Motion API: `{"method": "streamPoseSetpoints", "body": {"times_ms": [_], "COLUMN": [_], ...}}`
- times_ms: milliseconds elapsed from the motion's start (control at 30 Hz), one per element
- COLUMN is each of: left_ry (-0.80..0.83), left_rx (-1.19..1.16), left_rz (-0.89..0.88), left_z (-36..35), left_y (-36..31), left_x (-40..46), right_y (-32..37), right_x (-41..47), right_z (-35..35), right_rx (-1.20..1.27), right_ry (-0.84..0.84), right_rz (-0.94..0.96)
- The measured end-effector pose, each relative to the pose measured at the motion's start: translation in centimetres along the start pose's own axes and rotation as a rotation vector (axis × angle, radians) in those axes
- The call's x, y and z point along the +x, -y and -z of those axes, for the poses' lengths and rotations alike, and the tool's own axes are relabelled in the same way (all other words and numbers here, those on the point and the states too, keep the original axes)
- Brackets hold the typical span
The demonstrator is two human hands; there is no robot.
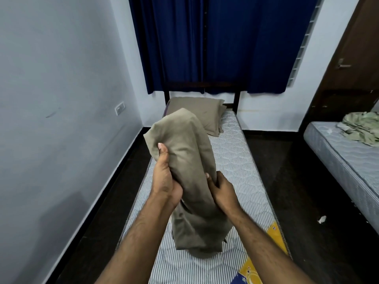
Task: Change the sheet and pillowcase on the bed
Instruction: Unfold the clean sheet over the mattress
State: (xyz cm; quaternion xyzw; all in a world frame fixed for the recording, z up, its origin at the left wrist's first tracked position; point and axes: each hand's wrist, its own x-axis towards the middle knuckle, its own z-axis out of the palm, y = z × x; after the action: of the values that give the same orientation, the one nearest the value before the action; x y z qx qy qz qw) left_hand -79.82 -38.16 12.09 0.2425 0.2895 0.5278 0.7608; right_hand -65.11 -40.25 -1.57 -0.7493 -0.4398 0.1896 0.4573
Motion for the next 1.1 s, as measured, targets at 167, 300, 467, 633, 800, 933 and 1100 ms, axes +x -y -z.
{"method": "streamPoseSetpoints", "body": {"times_ms": [167,300,467,633,800,933,1100], "left_ry": [0.003,0.03,0.103,0.146,0.199,0.234,0.542], "left_rx": [-0.021,-0.017,0.026,0.136,0.366,0.668,1.078], "left_rz": [-0.003,-0.059,-0.075,-0.015,0.016,-0.029,-0.263], "left_z": [-0.1,0.5,1.5,2.1,2.0,3.0,3.7], "left_y": [0.1,-0.2,-0.7,-0.3,0.4,1.7,1.9], "left_x": [-0.1,0.8,2.1,1.5,0.6,0.3,0.8], "right_y": [-0.1,0.6,1.4,3.3,6.4,8.4,10.0], "right_x": [0.3,0.1,0.1,-0.1,-0.2,0.7,1.1], "right_z": [0.4,0.5,0.9,1.2,2.0,2.8,3.8], "right_rx": [0.005,0.071,0.191,0.388,0.654,0.842,1.095], "right_ry": [0.019,-0.052,-0.124,-0.106,-0.084,-0.045,-0.023], "right_rz": [0.021,0.087,0.125,0.129,0.105,0.062,0.002]}}
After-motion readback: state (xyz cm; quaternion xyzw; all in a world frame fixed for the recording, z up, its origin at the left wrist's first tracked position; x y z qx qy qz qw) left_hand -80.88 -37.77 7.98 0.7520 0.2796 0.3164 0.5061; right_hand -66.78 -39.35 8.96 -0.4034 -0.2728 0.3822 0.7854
